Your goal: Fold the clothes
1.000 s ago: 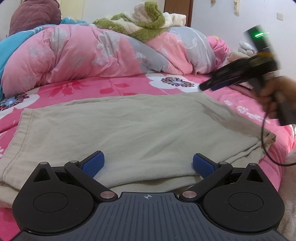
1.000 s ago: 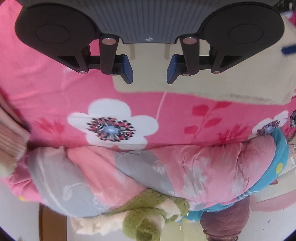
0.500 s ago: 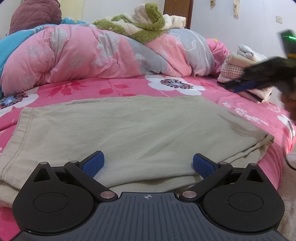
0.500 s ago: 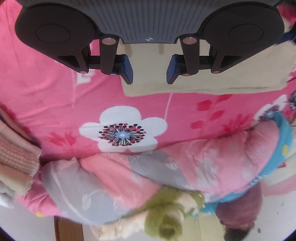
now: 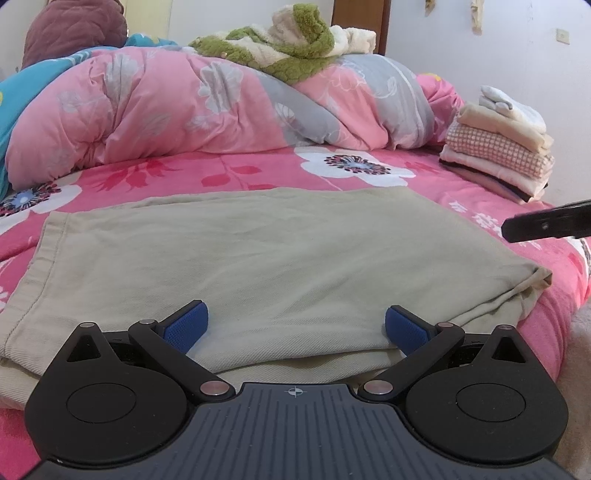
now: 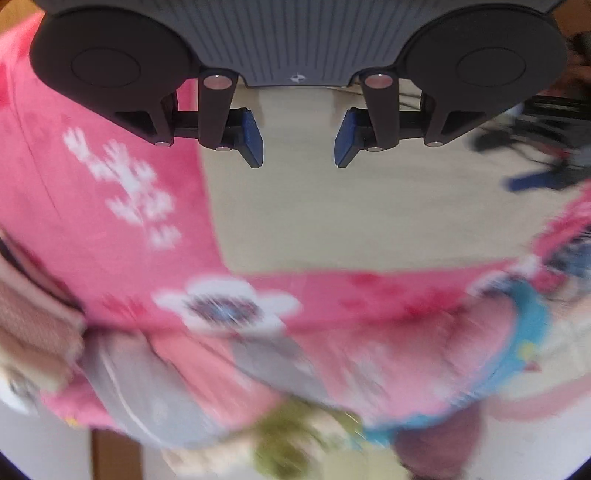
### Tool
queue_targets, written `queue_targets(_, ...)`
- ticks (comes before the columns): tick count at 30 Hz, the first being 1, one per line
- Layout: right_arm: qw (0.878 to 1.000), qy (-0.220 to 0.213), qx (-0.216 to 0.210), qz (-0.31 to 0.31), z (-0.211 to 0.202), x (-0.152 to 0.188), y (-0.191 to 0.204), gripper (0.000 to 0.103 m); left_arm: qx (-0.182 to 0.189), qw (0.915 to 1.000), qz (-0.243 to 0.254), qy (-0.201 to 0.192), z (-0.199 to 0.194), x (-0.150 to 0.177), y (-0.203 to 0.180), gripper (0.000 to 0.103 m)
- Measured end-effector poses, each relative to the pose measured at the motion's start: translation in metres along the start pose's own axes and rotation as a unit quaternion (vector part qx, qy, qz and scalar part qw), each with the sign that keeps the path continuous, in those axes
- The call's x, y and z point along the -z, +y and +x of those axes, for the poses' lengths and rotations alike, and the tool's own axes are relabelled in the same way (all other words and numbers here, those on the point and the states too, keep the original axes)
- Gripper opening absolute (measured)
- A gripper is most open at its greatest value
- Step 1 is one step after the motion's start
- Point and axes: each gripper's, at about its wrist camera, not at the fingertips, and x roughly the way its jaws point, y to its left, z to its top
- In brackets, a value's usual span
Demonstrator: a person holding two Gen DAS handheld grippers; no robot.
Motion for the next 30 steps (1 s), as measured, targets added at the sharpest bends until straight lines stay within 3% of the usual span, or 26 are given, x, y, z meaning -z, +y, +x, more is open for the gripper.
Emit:
queue_targets(2, 0.999, -0.017, -0.028, -0.022, -0.005, 0.006, 0.013, 0.046, 0.0, 1.0, -0.001, 0.001, 0.0, -0.001, 0.0, 0.103)
queue_targets(5, 0.998, 0.044, -0.04, -0.032, 0.024, 0.029, 0.025, 0.047, -0.001, 1.0, -0.009, -0.003, -0.007, -0.002, 0.001, 0.103)
queue_targets(7, 0.998, 0.022, -0.027, -0.054, 0.026, 0.045, 0.031, 0.047, -0.004, 0.9998, -0.016, -0.01, -0.015, -0.004, 0.002, 0.103)
queue_targets(12, 0.999, 0.037, -0.018, -0.031, 0.015, 0.034, 0.033, 0.047, -0.034, 0.9991, -0.024, -0.009, -0.025, -0.003, 0.01, 0.103)
queue_targets(14, 0.999, 0.019, -0.022, -0.027, 0.005, 0.027, 0.037, 0.047, -0.041, 0.9988, -0.026, -0.005, -0.026, -0.001, 0.014, 0.103)
queue_targets(18, 0.995, -0.04, -0.068, -0.063, -0.014, 0.022, 0.062, 0.047, -0.044, 0.9988, -0.018, -0.007, -0.03, 0.003, 0.014, 0.103)
queue_targets(20, 0.994, -0.037, -0.062, -0.085, -0.007, 0.026, 0.072, 0.047, -0.049, 0.9987, -0.009, -0.007, -0.032, 0.004, 0.012, 0.103)
queue_targets(23, 0.995, 0.025, -0.052, -0.08, 0.026, 0.043, 0.069, 0.047, -0.058, 0.9983, 0.005, -0.006, -0.038, 0.008, 0.01, 0.103)
queue_targets(30, 0.995, 0.006, -0.06, -0.08, 0.019, 0.049, 0.067, 0.049, -0.056, 0.9978, -0.002, -0.035, -0.064, -0.003, 0.01, 0.103)
